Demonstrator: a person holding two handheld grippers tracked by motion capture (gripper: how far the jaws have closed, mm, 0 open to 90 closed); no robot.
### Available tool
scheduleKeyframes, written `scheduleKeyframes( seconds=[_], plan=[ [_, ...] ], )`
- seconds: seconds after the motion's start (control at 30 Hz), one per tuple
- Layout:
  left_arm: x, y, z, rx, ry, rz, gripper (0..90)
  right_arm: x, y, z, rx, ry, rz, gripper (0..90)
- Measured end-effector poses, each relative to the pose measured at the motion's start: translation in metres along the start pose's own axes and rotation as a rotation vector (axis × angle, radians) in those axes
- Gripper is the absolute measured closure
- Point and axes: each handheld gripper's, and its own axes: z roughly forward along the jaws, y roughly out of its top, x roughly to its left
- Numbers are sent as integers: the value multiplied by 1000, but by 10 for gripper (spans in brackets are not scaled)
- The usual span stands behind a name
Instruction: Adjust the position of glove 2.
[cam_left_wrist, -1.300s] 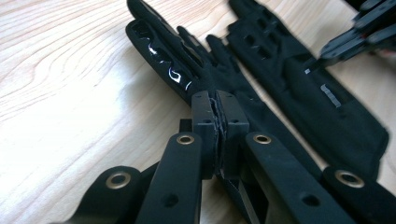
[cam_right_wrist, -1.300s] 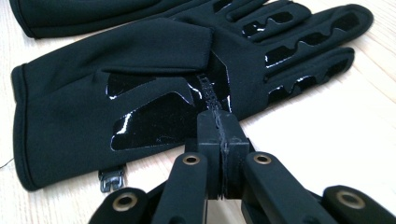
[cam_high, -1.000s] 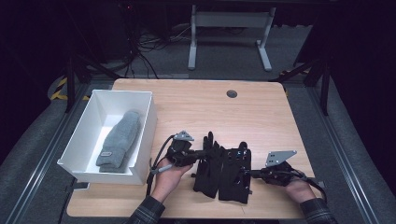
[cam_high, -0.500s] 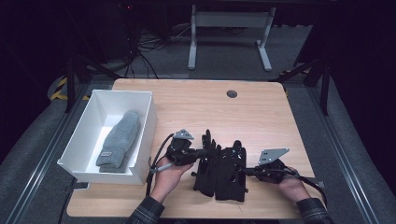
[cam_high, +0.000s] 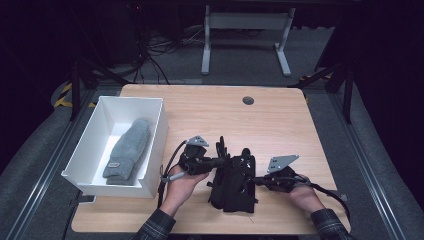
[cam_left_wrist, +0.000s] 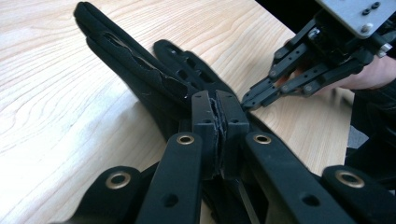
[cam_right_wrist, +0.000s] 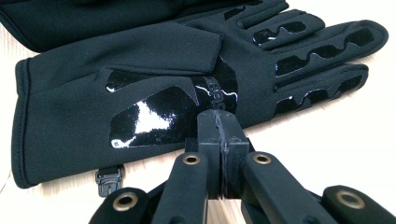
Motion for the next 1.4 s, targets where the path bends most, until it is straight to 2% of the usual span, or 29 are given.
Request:
scheduleKeyframes(
  seconds=[0.17, 0.4, 0.63, 0.87, 1.0, 1.1, 1.2, 1.23, 1.3, 1.4],
  plan=[
    [0, 3, 4, 6, -8, 5, 881, 0, 7, 6, -3, 8, -7, 900],
    [-2, 5, 19, 26, -25, 10, 880, 1, 15, 14, -5, 22, -19, 900],
    [-7, 10, 37, 65, -20, 37, 881, 2, 21, 20, -2, 27, -32, 900],
    [-7, 8, 55, 92, -29, 25, 879, 2, 23, 23, -10, 34, -32, 900],
    [-11, 7, 66, 113, -33, 37, 878, 3, 23, 23, -7, 34, -35, 900],
    [-11, 6, 71, 98, -41, 32, 867, 2, 23, 23, -6, 33, -36, 900],
    [-12, 6, 69, 79, -56, 33, 805, 1, 22, 20, -2, 15, -37, 897],
    [-14, 6, 67, 70, -56, 37, 776, 1, 21, 17, 2, 2, -37, 848],
    [-16, 6, 63, 65, -59, 52, 773, -3, 18, 10, 1, -29, -24, 791],
    [-23, 4, 59, 76, -58, 75, 868, -11, 10, 0, -5, -67, 16, 678]
  ],
)
